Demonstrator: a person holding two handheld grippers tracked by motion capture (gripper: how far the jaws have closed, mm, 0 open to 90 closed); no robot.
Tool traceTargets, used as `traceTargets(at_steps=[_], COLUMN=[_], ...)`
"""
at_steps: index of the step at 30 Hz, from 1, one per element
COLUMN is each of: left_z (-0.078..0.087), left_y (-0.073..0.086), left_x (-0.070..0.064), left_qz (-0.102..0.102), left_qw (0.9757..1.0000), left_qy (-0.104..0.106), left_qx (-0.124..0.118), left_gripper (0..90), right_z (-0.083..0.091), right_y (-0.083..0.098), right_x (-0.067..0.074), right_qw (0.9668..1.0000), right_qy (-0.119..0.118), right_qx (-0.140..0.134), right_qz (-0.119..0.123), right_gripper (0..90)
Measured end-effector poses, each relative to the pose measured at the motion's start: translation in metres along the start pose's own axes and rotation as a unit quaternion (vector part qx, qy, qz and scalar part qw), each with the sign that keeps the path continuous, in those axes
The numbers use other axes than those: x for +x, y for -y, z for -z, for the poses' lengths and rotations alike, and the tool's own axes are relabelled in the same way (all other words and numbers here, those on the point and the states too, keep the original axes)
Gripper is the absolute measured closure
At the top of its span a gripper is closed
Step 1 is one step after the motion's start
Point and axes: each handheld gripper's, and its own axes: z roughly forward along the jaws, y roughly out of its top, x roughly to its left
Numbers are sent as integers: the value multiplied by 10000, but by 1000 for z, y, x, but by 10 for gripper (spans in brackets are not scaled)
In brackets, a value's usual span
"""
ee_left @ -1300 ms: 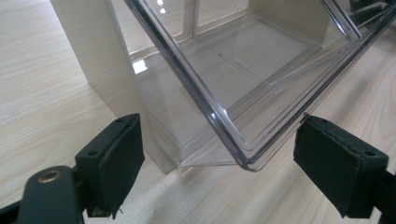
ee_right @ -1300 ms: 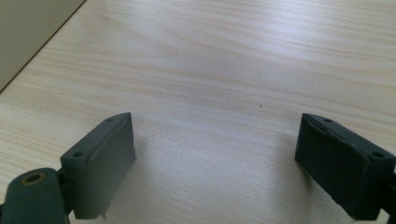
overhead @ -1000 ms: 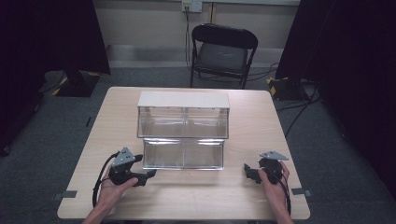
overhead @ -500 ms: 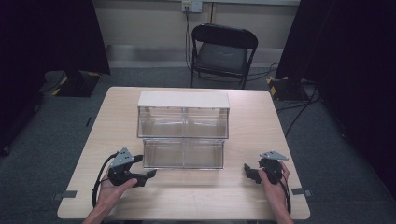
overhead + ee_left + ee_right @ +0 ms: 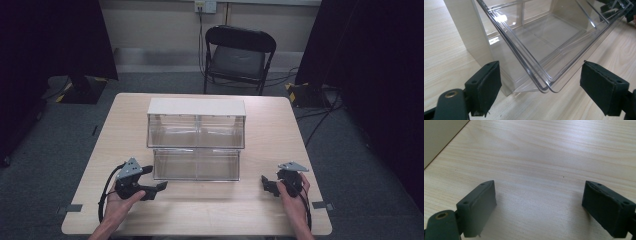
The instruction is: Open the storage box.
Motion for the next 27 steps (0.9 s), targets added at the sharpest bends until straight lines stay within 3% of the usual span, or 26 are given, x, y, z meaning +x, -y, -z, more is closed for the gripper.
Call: traceTargets(at_steps=[7, 27], left_z=[3, 3], left_y=[-2, -4], left_x=[-1, -2], left_qz=[-17, -2], left_qw=[9999, 9998], left_qy=[-75, -77], left_qx=[-136, -164], left_gripper=[162, 157], right_z=[0, 0], right_y=[0, 0], right_x=[0, 0], right_qw=[10000, 10000], right_qy=[-2, -2], right_qx=[-2, -1], right_qz=[5, 4], right_gripper=[110, 110])
